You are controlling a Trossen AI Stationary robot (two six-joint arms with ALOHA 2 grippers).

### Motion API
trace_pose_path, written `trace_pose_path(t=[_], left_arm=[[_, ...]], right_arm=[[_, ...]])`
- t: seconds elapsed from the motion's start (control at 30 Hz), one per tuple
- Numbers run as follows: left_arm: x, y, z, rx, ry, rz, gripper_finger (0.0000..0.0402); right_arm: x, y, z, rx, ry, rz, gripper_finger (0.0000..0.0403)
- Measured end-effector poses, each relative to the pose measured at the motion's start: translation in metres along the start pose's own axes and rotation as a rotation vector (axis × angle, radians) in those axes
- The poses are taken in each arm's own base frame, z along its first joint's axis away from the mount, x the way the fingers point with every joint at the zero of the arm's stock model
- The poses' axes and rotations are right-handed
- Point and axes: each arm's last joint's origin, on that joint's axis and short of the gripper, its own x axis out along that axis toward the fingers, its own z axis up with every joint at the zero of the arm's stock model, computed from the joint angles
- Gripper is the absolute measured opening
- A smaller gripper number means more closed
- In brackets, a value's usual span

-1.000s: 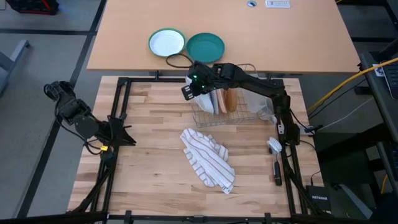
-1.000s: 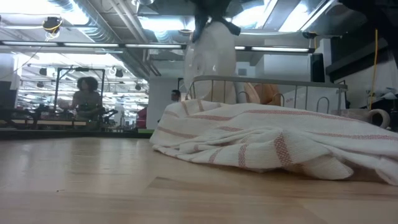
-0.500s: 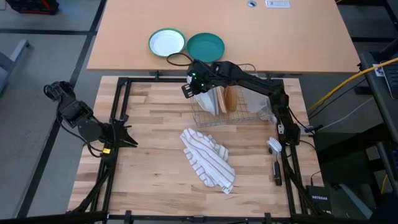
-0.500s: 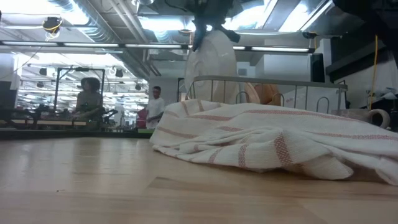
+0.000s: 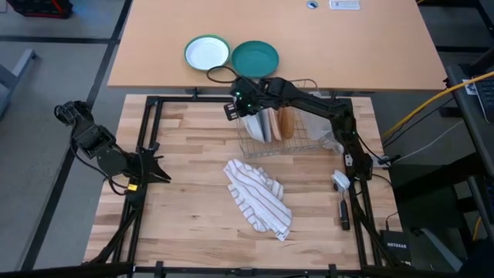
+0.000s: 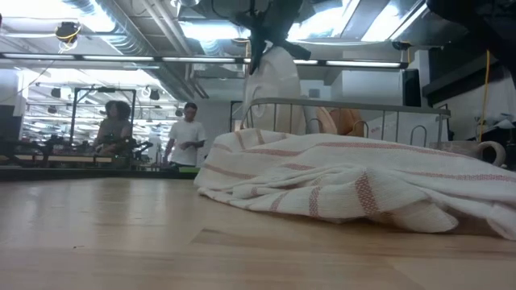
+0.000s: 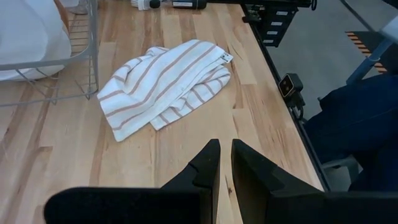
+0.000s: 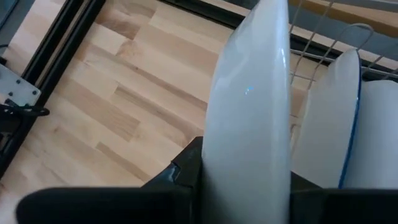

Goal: Sort dishes
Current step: Put the white plate into the dish rack

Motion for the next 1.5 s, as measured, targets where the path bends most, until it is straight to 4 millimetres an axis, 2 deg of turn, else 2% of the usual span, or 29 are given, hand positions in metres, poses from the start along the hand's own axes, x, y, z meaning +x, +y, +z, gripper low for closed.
trace_pose_path(t=[0.5,0.67,1.0,1.33,1.5], left_arm=[[0.000,0.000,0.000,0.005,0.001,0.000,0.0031],[0.000,0.000,0.000,0.008,0.001,0.000,0.0031],[0.000,0.000,0.000,0.015,0.000,0.000,0.0031],[0.000,0.000,0.000,0.015,0.001,0.000,0.0031],[0.000,0.000,0.000,0.015,0.001,0.000,0.0031]], right_arm=[[0.016,0.002,0.001,-0.023,-0.046,-0.049,0.0108],[0.032,0.003,-0.004,-0.043,-0.021,-0.083,0.0128],[0.051,0.005,-0.008,-0.046,0.016,-0.089,0.0166],[0.053,0.005,-0.009,-0.042,0.065,-0.059,0.0203],[0.043,-0.001,-0.006,-0.159,0.095,-0.034,0.0205]])
